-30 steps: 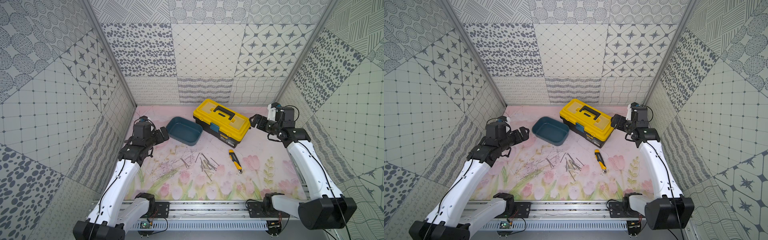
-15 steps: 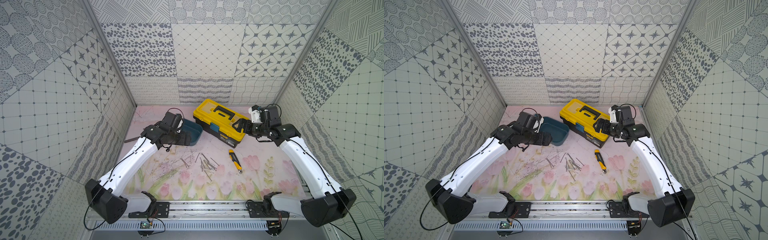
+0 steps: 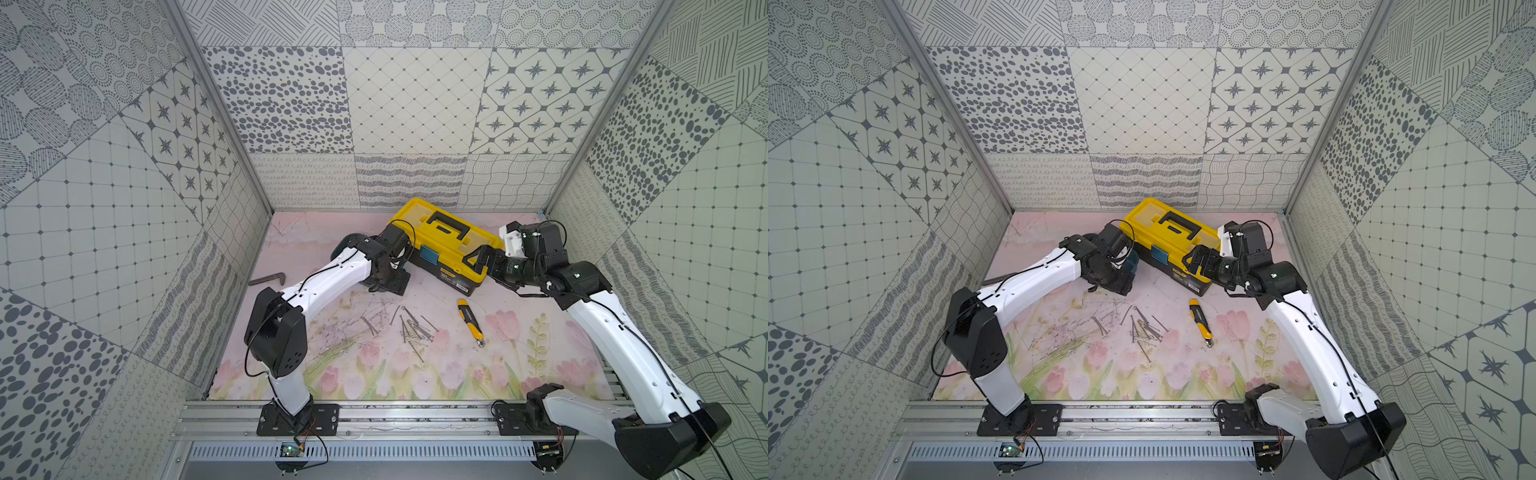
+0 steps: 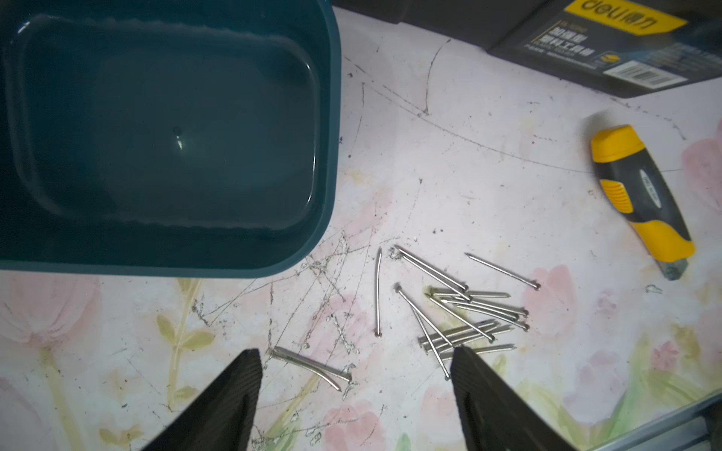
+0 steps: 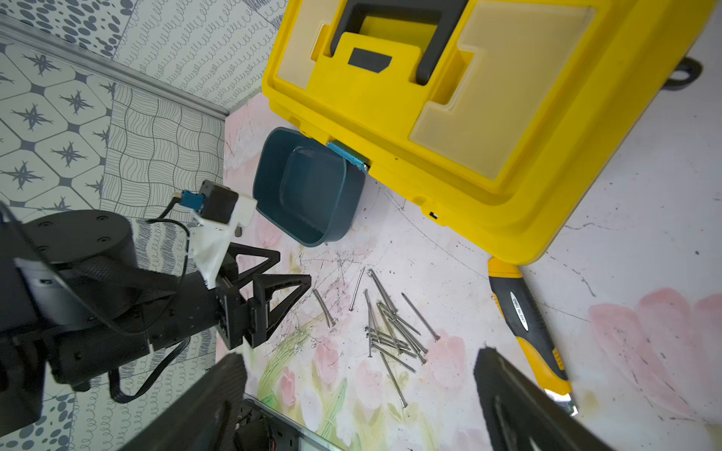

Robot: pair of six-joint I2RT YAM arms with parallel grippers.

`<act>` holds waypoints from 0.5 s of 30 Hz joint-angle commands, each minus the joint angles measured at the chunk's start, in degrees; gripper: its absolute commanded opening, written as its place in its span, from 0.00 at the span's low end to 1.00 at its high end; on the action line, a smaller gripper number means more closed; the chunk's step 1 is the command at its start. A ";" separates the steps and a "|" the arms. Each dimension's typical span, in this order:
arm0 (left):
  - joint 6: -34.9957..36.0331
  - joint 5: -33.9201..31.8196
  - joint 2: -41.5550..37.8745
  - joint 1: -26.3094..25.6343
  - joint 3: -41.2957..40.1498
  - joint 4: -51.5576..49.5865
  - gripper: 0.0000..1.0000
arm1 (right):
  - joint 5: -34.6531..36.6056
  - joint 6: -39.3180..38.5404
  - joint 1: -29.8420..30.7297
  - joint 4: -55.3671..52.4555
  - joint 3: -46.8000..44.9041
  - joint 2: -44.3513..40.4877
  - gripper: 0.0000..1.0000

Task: Put the nails on the desktop into the storage box
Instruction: Adjust the storage box at the center of the board.

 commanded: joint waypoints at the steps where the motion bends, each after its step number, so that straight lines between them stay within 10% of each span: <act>1: 3.41 -2.52 5.88 -0.38 4.81 -0.24 0.77 | 0.14 3.13 1.05 0.84 -1.40 -1.09 0.97; 15: 3.19 -5.19 20.36 0.84 17.66 -3.76 0.69 | 1.04 5.51 2.69 1.54 -1.85 -2.85 0.97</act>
